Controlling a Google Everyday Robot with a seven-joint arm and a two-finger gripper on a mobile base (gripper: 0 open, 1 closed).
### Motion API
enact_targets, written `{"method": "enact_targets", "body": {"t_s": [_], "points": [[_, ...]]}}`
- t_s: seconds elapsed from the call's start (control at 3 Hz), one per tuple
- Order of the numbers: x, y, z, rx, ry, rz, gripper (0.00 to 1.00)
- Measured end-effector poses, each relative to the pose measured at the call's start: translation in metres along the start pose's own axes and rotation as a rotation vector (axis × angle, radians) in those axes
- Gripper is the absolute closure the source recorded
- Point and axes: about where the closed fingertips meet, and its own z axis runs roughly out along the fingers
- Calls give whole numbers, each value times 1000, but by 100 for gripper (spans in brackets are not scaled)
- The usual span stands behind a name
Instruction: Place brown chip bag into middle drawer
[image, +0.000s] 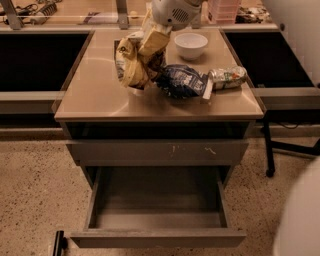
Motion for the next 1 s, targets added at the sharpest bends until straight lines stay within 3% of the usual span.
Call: {"method": "enact_targets", "body": {"t_s": [0.33, 0.67, 1.0], "points": [[-16, 27, -30, 107, 50, 75, 100], [-24, 63, -44, 163, 123, 156, 100], [-25, 85, -47, 170, 146, 217, 100]]}}
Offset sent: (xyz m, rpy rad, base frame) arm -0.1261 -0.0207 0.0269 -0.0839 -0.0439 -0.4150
